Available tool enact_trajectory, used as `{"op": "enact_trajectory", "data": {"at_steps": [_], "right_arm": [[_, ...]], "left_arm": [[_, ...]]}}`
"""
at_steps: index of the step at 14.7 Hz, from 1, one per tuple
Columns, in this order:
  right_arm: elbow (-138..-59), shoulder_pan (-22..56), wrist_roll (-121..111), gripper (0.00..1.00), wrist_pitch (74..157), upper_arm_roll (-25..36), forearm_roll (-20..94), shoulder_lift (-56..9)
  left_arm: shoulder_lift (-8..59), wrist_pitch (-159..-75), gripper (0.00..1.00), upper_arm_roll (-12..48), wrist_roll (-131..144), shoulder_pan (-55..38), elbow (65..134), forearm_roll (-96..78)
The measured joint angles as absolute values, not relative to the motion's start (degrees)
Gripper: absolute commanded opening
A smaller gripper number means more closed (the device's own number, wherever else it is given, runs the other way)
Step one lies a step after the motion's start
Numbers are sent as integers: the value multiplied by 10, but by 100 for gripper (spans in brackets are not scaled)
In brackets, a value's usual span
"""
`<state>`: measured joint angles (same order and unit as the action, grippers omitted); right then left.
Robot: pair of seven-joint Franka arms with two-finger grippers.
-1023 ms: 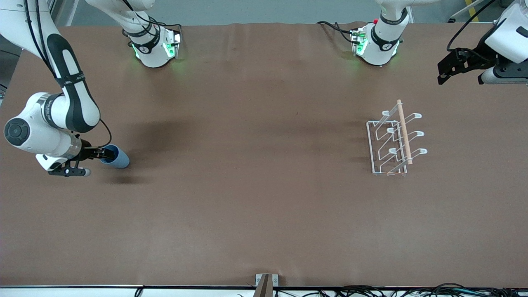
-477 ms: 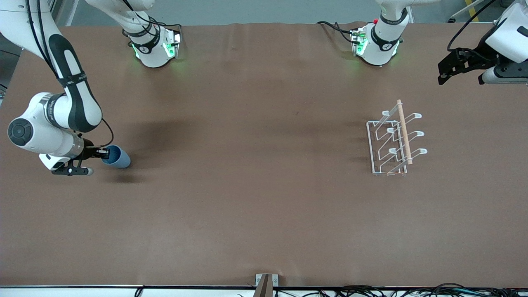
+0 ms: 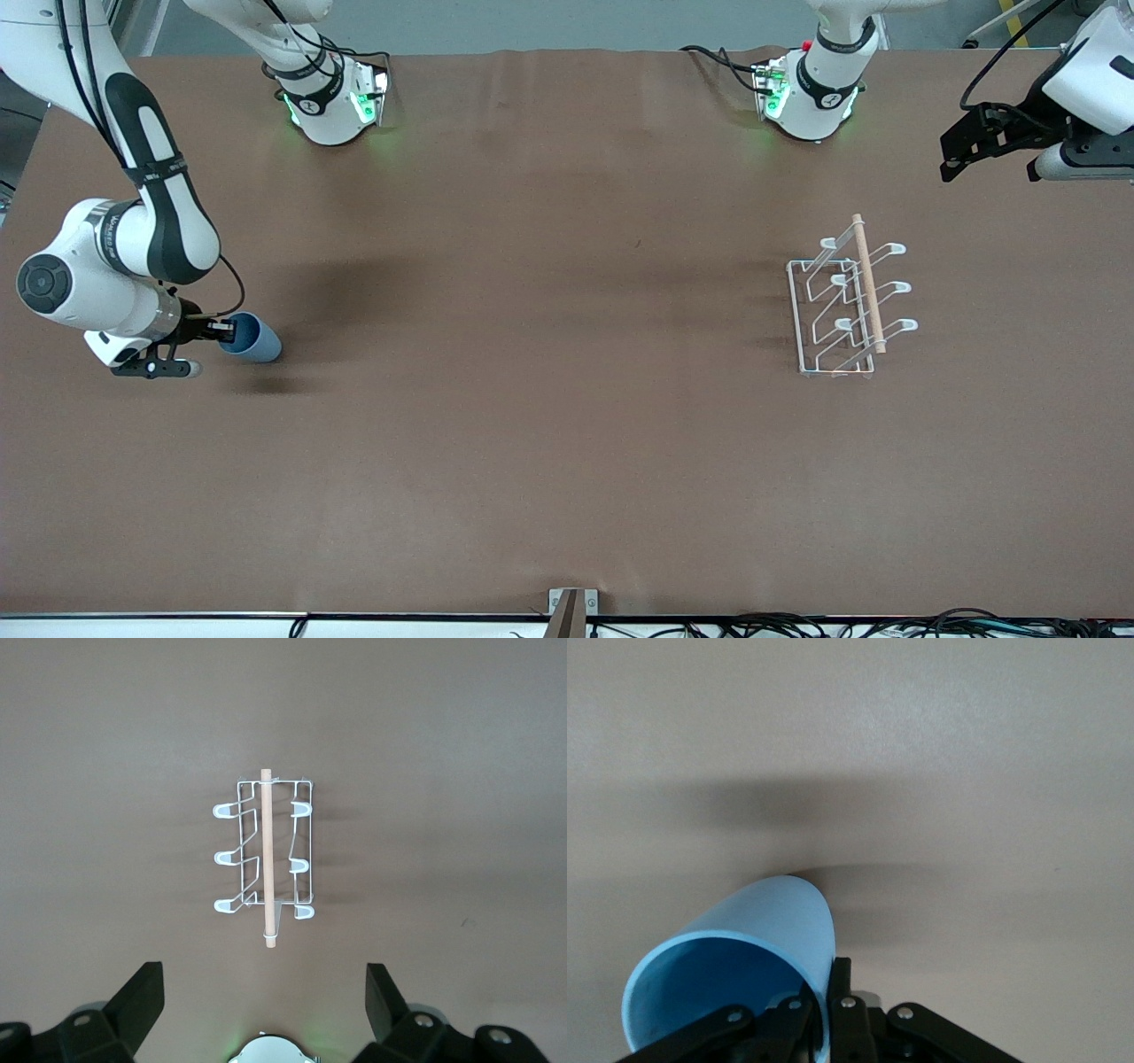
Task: Hang cup on cup holder
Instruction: 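Close the right gripper on the blue cup's rim, then lift the cup with the right gripper while the left gripper approaches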
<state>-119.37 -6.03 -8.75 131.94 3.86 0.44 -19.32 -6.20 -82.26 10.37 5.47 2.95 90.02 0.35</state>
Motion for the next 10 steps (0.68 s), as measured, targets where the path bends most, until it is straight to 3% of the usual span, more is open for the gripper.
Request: {"op": "enact_trajectory", "data": {"at_steps": [3, 6, 10], "right_arm": [[-1174, -58, -88, 2, 1289, 36, 4, -177], [-1114, -57, -88, 1, 1182, 31, 9, -158], [-1070, -41, -88, 2, 1105, 8, 118, -126]], "left_arm": [[-62, -823, 100, 104, 55, 29, 900, 3], [-59, -823, 100, 104, 55, 29, 900, 3], [-51, -823, 100, 104, 55, 29, 900, -8]]}}
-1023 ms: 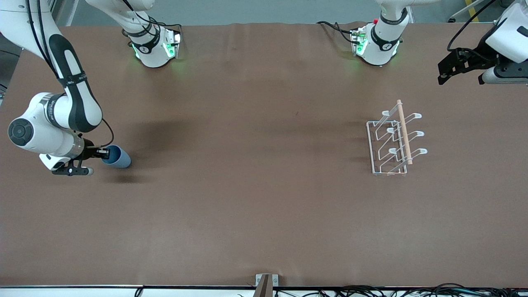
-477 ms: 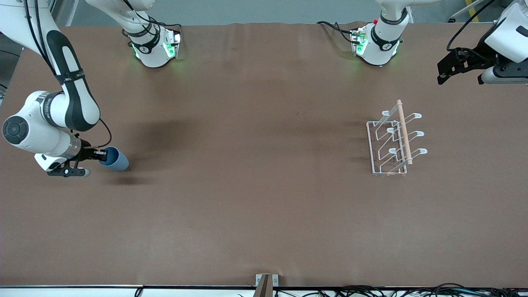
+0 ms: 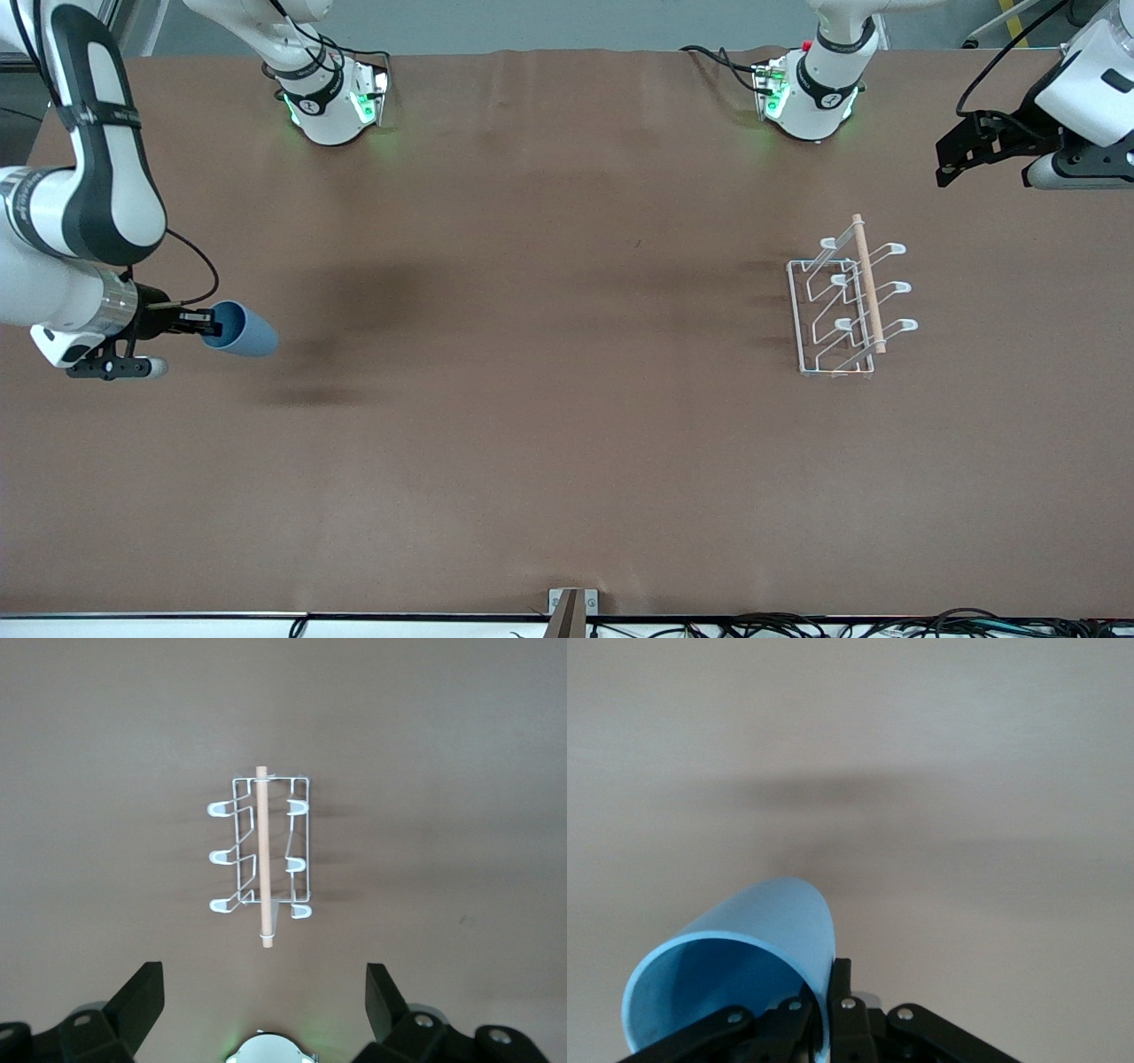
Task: Hang cup on cup holder
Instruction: 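Lift the cup with the right gripper while the left gripper approaches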
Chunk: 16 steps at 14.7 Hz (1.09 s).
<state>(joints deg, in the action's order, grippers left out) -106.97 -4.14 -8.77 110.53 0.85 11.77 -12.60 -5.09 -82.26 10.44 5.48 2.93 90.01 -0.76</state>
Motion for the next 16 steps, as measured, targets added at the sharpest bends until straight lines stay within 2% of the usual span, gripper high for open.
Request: {"op": "enact_trajectory", "data": {"at_steps": [5, 8, 16], "right_arm": [[-1067, 20, -80, 2, 1102, 2, 202, -96], [-1067, 53, -79, 2, 1101, 1, 273, -87], [-1067, 104, -80, 1, 1078, 0, 557, -86]], "left_arm": [[-48, -823, 100, 114, 50, 6, 900, -44], [-48, -839, 100, 123, 50, -56, 898, -47], [-27, -941, 100, 135, 51, -237, 898, -55]]}}
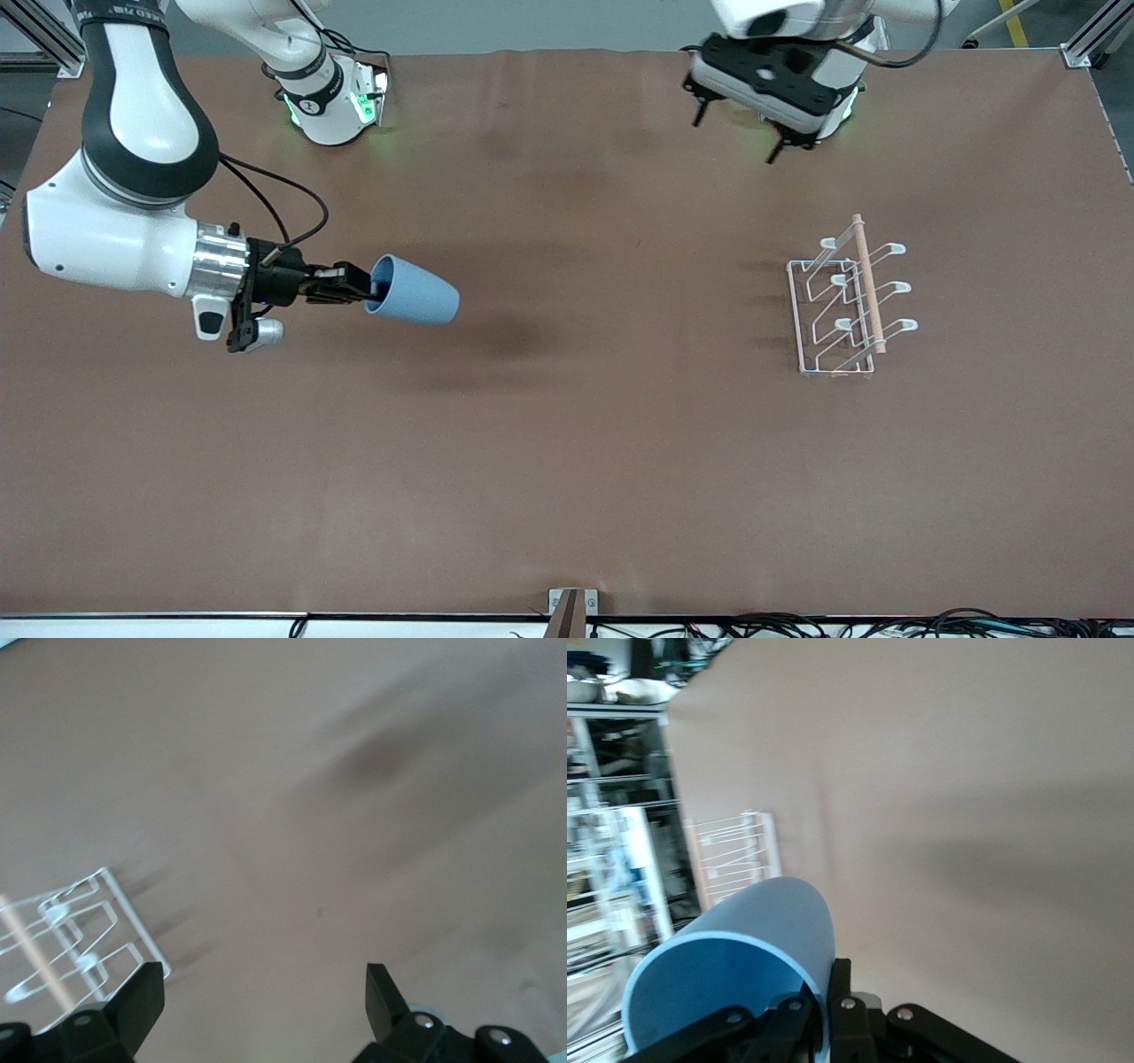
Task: Hang cup on cup holder
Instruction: 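Lift the cup with the right gripper while the left gripper approaches, then grasp the cup's base with the left gripper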
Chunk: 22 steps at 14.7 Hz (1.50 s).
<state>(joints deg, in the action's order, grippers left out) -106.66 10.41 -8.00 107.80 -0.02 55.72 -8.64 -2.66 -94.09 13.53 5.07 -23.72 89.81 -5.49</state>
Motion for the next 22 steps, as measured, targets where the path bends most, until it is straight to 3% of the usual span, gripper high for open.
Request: {"op": "enact_trajectory", "data": {"at_steps": [4, 9, 15, 22], "right_arm": [[-1066, 110, -82, 1, 1013, 0, 617, -86], [-1061, 110, -88, 0, 929, 1, 623, -83], [-1052, 110, -90, 1, 857, 1, 656, -72], [-1036, 150, -94, 2, 849, 1, 672, -72]], "left_arm": [[5, -1026, 100, 142, 47, -296, 893, -65], [55, -1047, 100, 143, 21, -347, 829, -65], [103, -1101, 100, 145, -40, -372, 810, -65], [125, -1148, 100, 147, -43, -409, 810, -64]]}}
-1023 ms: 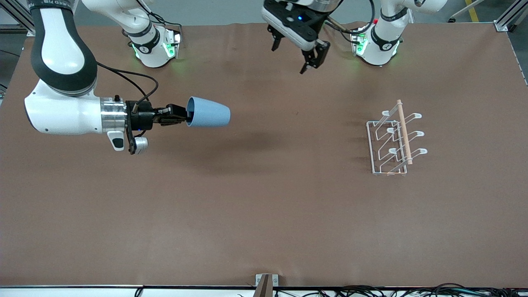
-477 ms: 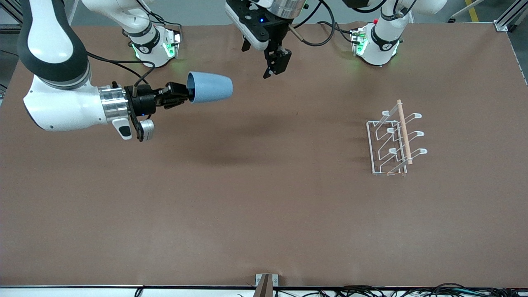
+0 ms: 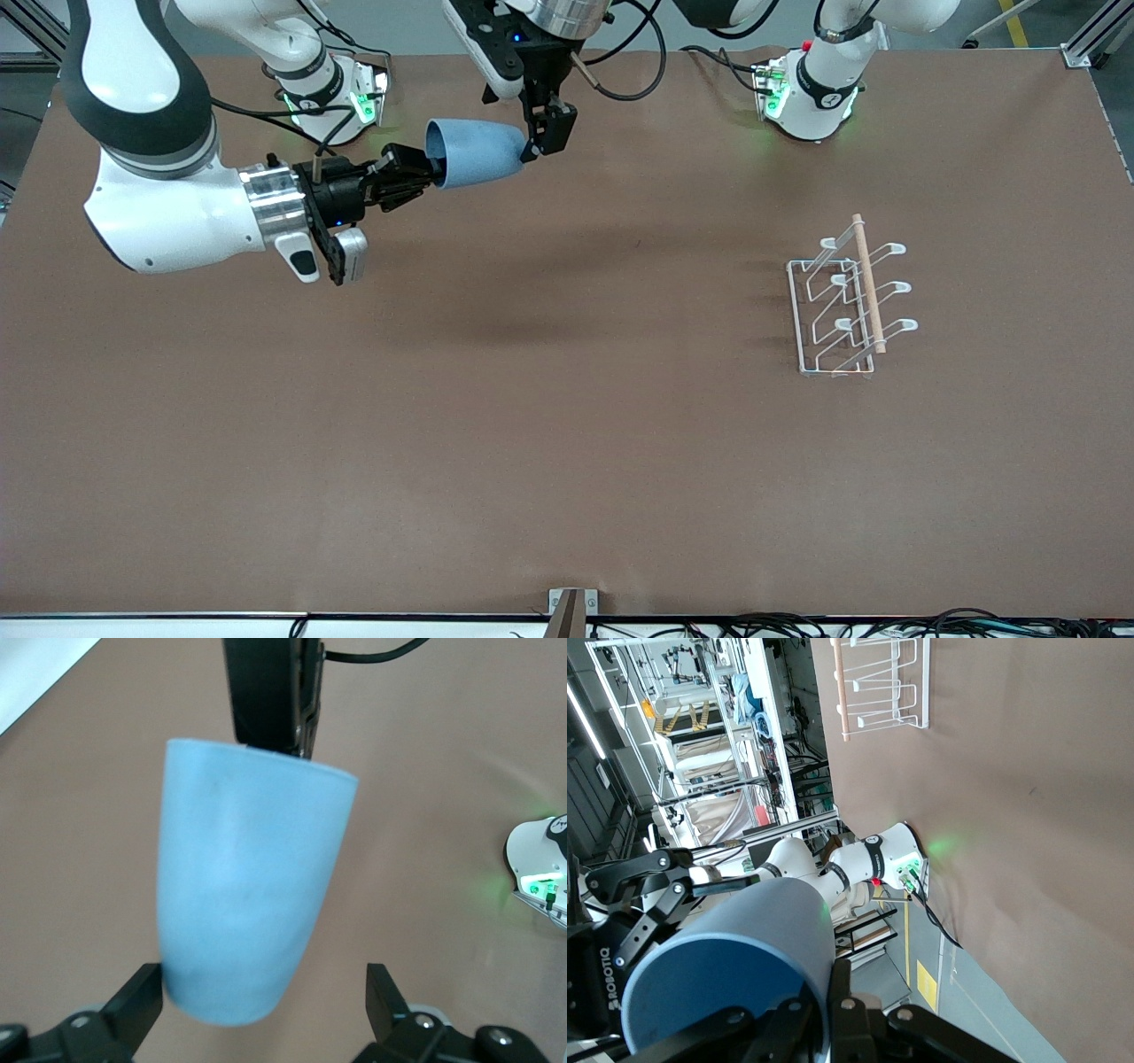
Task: Hang cup on cup holder
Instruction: 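Grasp the cup's base with the left gripper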
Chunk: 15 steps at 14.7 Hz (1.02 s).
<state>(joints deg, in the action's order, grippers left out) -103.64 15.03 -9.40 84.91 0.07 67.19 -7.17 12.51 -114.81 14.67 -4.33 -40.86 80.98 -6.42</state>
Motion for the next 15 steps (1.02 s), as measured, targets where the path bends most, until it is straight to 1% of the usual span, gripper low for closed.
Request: {"op": "enact_trajectory", "data": {"at_steps": [4, 11, 13, 15], "right_arm": [[-1036, 154, -95, 2, 846, 2, 672, -72], [-1037, 157, -96, 3, 846, 4, 670, -73], [-1037, 157, -96, 5, 847, 5, 670, -74], [-1037, 157, -96, 8, 846, 5, 671, -74]], "left_arm": [[128, -1157, 100, 146, -44, -411, 810, -64], [165, -1228, 100, 146, -57, -424, 809, -39], [167, -1235, 92, 146, -69, -424, 809, -34], [167, -1236, 71, 146, -80, -424, 809, -32]]}}
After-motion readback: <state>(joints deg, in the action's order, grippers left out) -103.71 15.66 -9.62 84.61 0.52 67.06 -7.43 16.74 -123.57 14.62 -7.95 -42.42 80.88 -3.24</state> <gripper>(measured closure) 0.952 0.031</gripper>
